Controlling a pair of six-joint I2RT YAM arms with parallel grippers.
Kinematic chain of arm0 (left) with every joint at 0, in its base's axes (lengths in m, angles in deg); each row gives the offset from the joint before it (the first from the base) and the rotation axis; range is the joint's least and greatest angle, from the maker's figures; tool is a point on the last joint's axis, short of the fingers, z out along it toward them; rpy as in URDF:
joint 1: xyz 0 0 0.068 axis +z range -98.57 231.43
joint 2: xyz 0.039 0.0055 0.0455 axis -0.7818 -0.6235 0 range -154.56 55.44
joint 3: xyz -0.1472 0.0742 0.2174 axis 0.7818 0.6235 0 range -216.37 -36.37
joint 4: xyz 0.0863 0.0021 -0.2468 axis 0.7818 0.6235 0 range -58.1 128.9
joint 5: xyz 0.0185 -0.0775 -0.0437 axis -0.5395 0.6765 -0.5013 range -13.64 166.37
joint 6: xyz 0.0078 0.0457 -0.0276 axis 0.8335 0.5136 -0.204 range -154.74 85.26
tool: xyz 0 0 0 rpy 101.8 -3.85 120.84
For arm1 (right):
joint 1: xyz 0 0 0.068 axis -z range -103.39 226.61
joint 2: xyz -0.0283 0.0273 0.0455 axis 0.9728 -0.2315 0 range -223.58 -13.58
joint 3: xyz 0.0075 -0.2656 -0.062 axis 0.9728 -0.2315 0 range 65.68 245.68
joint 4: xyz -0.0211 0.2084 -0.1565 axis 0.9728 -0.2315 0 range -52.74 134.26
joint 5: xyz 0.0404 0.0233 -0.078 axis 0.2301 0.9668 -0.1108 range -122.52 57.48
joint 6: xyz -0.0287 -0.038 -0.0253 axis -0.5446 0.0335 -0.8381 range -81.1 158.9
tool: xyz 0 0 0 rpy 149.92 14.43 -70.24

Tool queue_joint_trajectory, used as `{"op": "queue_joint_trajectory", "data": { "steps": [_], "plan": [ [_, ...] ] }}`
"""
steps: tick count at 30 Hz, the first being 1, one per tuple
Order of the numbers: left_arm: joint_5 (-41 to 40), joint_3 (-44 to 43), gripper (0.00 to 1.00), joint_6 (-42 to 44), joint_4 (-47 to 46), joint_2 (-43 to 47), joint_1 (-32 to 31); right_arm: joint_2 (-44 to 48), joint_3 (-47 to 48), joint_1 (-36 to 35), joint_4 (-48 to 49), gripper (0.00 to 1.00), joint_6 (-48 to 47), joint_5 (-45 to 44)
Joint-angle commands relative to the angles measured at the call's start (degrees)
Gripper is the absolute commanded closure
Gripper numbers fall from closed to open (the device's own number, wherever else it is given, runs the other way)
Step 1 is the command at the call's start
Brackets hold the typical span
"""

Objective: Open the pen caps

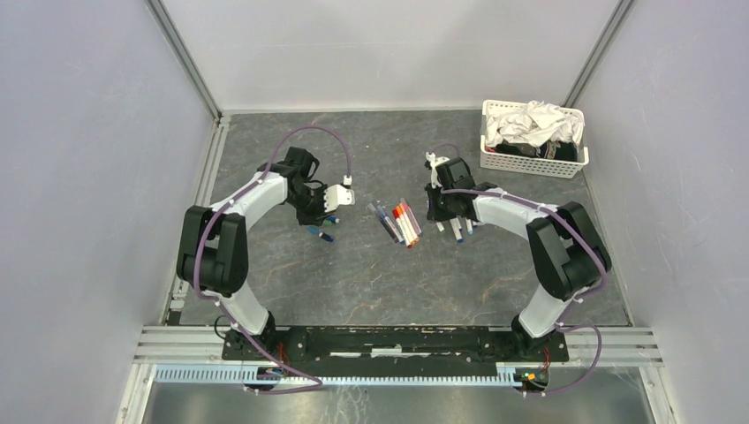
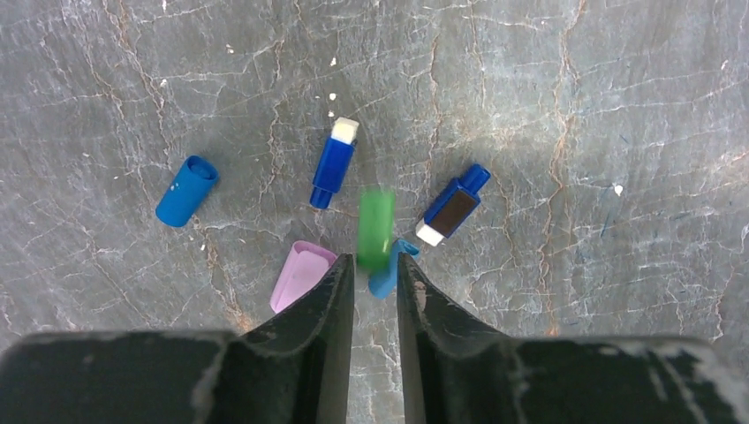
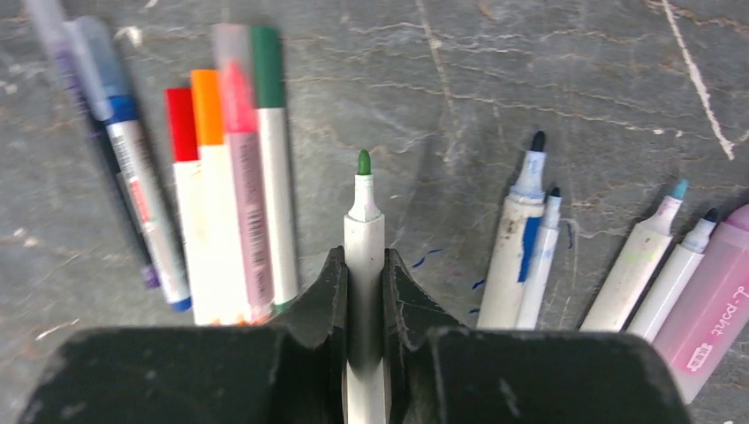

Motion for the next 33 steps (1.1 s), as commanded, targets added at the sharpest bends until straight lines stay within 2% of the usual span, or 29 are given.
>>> {"op": "queue_joint_trajectory", "data": {
  "steps": [1, 7, 13, 15, 17, 18, 19, 20, 23, 28, 30, 33],
  "plan": [
    [-0.22, 0.77, 0.67, -3.69, -3.34, -0.91, -0.47, -2.46, 0.11, -0.55, 4.54, 0.92, 1.66, -8.48],
    [0.24, 1.1, 0.62, -3.44, -2.9, -1.25, -0.57, -3.5, -1.7, -1.6, 5.4, 0.78, 1.02, -12.79],
    [2.08, -2.49, 0.62, -3.99, 1.04, -0.01, -0.48, -2.65, -2.15, -1.57, 5.03, 0.7, 0.91, -13.88],
    [3.44, -5.04, 0.58, -4.88, 3.11, 1.16, -0.48, -1.83, -1.48, -1.53, 4.63, 0.69, 1.08, -13.93],
    [4.8, -9.0, 0.51, -6.55, 6.05, 2.12, -0.48, -0.41, -0.77, -1.76, 4.5, 0.69, 1.51, -14.18],
    [5.25, -11.6, 0.43, -7.61, 7.78, 2.5, -0.48, 0.41, -0.54, -2.11, 4.82, 0.68, 1.59, -14.35],
    [5.58, -14.18, 0.4, -9.4, 9.8, 2.91, -0.48, 1.2, -0.03, -2.79, 5.12, 0.66, 1.38, -14.5],
    [5.58, -16.6, 0.26, -10.47, 10.98, 3.49, -0.48, 1.55, 0.69, -3.6, 5.07, 0.65, 1.11, -14.46],
    [3.59, -23.11, 0.09, -15.74, 13.02, 5.06, -0.39, 0.48, 3.4, -6.12, 4.79, 0.65, -0.07, -12.57],
    [-1.32, -30.51, 0.05, -18.34, 16.66, 7.32, -0.16, -3.45, 7.04, -7.64, 4.19, 0.72, -0.9, -9.46],
    [-1.71, -30.03, 0.01, -18.44, 16.52, 9.42, 0.07, -4.81, 7.74, -7.81, 4.28, 0.73, -1.14, -8.35],
    [-2.3, -27.36, 0.0, -19.25, 14.89, 11.86, 0.13, -6.63, 8.93, -7.83, 3.55, 0.74, -1.47, -7.88]
  ]
}}
